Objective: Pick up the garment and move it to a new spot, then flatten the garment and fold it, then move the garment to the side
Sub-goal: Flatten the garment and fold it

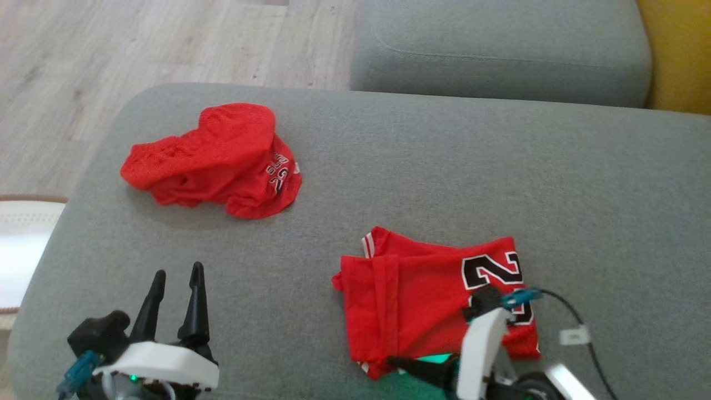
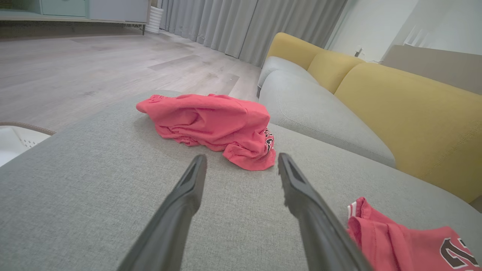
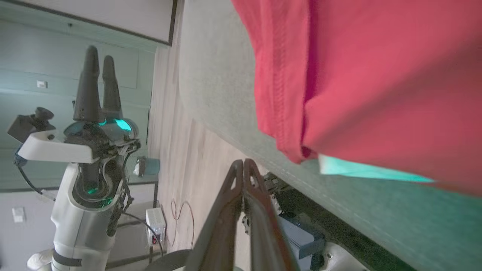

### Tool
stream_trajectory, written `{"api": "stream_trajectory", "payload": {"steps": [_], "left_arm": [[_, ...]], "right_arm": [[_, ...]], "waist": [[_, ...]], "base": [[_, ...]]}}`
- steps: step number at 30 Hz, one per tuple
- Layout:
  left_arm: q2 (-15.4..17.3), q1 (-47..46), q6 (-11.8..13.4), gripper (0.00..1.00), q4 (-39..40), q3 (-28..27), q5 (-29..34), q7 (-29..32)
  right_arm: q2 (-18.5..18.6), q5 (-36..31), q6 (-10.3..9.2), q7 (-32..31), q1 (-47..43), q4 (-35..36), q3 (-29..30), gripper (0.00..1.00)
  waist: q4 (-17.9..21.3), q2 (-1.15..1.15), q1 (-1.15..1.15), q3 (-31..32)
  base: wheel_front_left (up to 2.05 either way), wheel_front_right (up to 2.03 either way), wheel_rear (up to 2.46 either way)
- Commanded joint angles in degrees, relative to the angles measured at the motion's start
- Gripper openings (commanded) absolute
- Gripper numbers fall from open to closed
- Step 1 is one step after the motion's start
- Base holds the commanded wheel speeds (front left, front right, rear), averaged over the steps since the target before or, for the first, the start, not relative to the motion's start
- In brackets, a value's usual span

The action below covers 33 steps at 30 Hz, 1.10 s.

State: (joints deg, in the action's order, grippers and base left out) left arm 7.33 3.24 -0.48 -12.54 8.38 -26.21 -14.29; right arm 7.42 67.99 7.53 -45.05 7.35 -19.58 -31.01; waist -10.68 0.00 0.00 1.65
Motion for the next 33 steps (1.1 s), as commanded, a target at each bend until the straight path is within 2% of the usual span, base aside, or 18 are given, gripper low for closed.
{"api": "stream_trajectory", "payload": {"steps": [1, 6, 7, 10, 11, 15, 20, 27, 33], "left_arm": [[0.79, -2.23, 0.11, 1.0, 2.28, -2.43, 0.46, -0.71], [1.1, -2.32, 0.35, 1.0, 3.35, -3.09, 0.56, -0.71], [1.3, -2.29, 0.49, 1.0, 4.06, -3.53, 0.73, -0.71], [1.54, -2.29, 0.54, 1.0, 5.94, -4.09, 1.46, -0.71], [1.52, -2.23, 0.58, 1.0, 6.68, -4.35, 1.68, -0.71], [1.47, -2.04, 0.41, 1.0, 10.4, -6.01, 2.94, -0.71], [0.91, -1.66, -0.05, 1.0, 11.97, -8.27, 4.74, -0.71], [-0.56, -1.04, -1.94, 1.0, 10.75, -10.24, 7.43, -0.71], [-1.87, -1.22, -3.51, 1.0, 9.67, -10.72, 9.41, -0.71]], "right_arm": [[1.66, -0.02, -0.04, 2.49, 2.14, 4.18, -0.09, 0.0], [3.63, -1.71, -0.04, 13.96, 3.34, 10.78, 0.78, 0.0], [4.74, -3.4, -0.04, 19.84, 4.21, 12.74, 1.61, 0.0], [6.83, -7.4, -0.04, 29.15, 5.72, 14.61, 2.77, 0.87], [7.57, -8.85, -0.04, 31.99, 6.18, 14.92, 3.13, 1.0], [10.25, -18.41, -0.04, 44.06, 7.81, 12.58, 6.88, 1.0], [10.18, -33.6, -0.04, 55.51, 8.27, 6.78, 13.09, 1.0], [5.99, -48.66, -0.04, 59.02, 4.21, 5.15, 18.63, 1.0], [2.8, -54.55, -0.04, 59.45, 0.88, 3.85, 21.04, 1.0]], "waist": [[0.75, 0.0, 0.0, 0.08], [2.46, 0.0, 0.0, 0.22], [3.24, 0.0, 0.0, 0.31], [4.5, 0.0, 0.0, 0.55], [4.92, 0.0, 0.0, 0.65], [6.72, 0.0, 0.0, 0.75], [8.42, 0.0, 0.0, 0.63], [9.74, 0.0, 0.0, 0.11], [10.26, 0.0, 0.0, -0.17]], "base": [[0.0, 0.0, 0.0], [0.0, 0.0, 0.0], [0.0, 0.0, 0.0], [0.0, 0.0, 0.0], [0.0, 0.0, 0.0], [0.0, 0.0, 0.0], [0.0, 0.0, 0.0], [0.0, 0.0, 0.0], [0.0, 0.0, 0.0]]}}
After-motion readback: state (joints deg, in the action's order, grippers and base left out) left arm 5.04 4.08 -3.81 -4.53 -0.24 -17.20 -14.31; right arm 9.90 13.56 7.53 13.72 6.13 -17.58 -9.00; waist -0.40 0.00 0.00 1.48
